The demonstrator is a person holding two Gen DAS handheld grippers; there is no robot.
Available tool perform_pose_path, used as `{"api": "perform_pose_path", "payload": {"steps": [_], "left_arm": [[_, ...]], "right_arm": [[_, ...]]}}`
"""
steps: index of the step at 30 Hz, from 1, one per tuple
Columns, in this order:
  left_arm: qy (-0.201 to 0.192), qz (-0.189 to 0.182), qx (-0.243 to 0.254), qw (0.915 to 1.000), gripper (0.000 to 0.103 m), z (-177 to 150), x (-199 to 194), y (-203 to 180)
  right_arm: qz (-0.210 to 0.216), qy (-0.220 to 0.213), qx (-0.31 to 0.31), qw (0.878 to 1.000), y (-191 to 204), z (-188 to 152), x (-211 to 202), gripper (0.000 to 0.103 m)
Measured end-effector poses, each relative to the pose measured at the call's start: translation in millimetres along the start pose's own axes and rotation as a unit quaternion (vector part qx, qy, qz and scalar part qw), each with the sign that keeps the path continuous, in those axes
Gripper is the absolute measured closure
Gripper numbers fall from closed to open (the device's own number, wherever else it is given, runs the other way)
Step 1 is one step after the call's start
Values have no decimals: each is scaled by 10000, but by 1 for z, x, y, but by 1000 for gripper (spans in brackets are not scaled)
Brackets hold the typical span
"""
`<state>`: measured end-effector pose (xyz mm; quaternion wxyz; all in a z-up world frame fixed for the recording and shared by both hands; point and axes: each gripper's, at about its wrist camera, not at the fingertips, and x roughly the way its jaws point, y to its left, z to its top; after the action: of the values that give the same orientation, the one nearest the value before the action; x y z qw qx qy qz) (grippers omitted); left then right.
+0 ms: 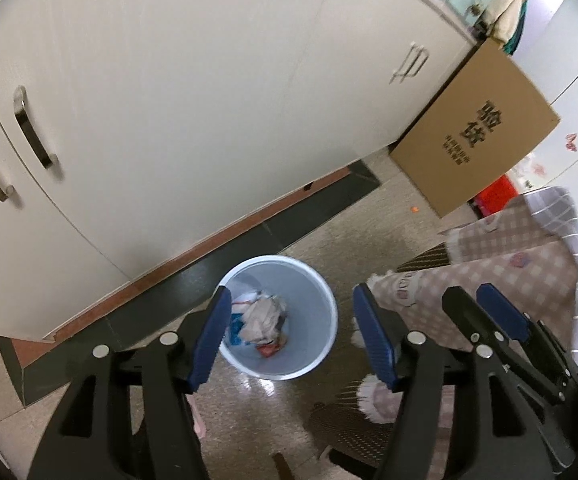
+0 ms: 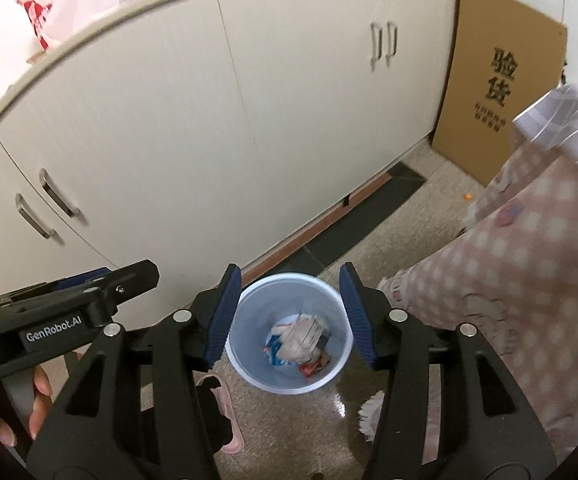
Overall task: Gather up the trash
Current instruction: 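Swing both tools back toward the table, then grasp the red snack bag with the left gripper while the right gripper grasps the blue wrapper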
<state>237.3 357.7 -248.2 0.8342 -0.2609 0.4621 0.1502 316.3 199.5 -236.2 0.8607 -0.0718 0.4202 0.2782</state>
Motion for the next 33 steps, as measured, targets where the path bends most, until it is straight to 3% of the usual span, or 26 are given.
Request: {"api": "perform_pose_path", "payload": {"steps": [10, 15, 24, 30, 33], "left_arm": [[-835, -652, 141, 9943, 41, 0, -104, -61], [-1027, -1033, 691, 9869, 40, -16, -147, -126], [-233, -2134, 1604, 9634, 40, -87, -150, -260], [272, -2571, 1944, 9462, 40, -134, -125, -328], [469, -2648, 1959, 9430, 40, -152, -108, -342]], "right_arm": [[-157, -1216, 145, 9924, -26, 27, -142, 51], [-481, -1757, 311, 9828, -66, 20, -213, 50], [-1386, -2246, 1255, 9564, -197, -39, -315, 50], [-1772, -2082, 1905, 9428, -271, -91, -335, 50], [-1818, -1986, 2140, 9390, -294, -114, -337, 50]]}}
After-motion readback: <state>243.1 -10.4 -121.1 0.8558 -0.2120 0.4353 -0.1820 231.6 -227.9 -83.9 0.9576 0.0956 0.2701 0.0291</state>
